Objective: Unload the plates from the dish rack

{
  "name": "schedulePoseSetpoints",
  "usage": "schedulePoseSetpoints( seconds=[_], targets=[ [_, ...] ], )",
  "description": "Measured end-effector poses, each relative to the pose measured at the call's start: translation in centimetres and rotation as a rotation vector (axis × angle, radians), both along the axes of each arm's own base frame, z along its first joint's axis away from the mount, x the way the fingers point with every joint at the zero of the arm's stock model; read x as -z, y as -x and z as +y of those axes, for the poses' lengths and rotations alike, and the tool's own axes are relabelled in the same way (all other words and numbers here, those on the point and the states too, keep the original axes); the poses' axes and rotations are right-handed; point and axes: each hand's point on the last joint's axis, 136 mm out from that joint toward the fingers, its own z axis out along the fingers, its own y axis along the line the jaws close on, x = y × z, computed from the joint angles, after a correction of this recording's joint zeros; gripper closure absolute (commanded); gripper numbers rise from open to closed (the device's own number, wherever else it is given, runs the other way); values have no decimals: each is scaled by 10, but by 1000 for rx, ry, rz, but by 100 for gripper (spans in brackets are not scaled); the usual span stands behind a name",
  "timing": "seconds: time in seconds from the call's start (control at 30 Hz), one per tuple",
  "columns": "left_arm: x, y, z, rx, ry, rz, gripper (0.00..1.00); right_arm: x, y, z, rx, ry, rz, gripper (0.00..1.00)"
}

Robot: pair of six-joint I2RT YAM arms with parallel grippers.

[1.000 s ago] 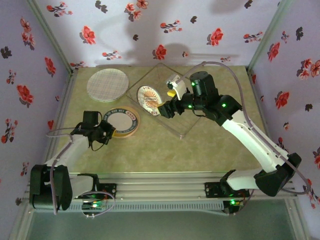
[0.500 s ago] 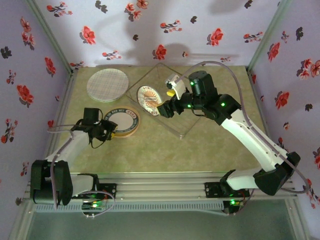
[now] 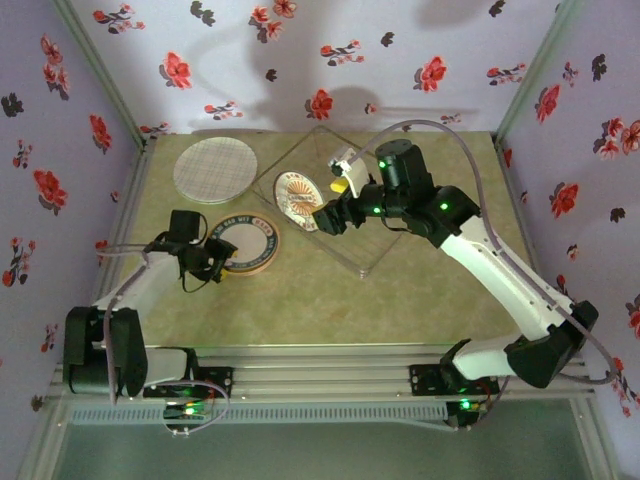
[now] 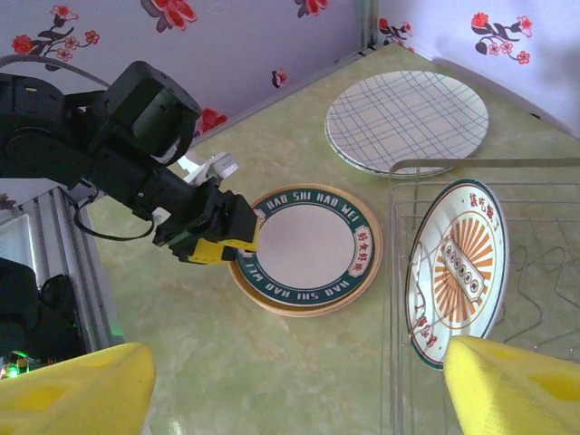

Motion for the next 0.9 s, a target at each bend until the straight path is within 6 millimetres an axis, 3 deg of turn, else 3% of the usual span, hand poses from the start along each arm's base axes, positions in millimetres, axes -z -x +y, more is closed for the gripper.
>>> schedulePoseSetpoints(
  seconds=[0.2,0.37,0.7,0.8,0.9],
  targets=[
    [-2,-4,0,16,-13,19,45,2,-1,2,-4,2,7,16],
    [-15,-10,1,31,-29,1,36,5,-2,3,-5,7,12,16],
    [-26,-11,2,36,-40,5,35,13,-23,7,60,49,17,16],
    [-38,-13,4,30,-49,-15,35,25,-37,6,119,86,34,17],
    [-68,-21,4,33,-55,-100,35,41,-55,10,178,129,69,17]
  ],
)
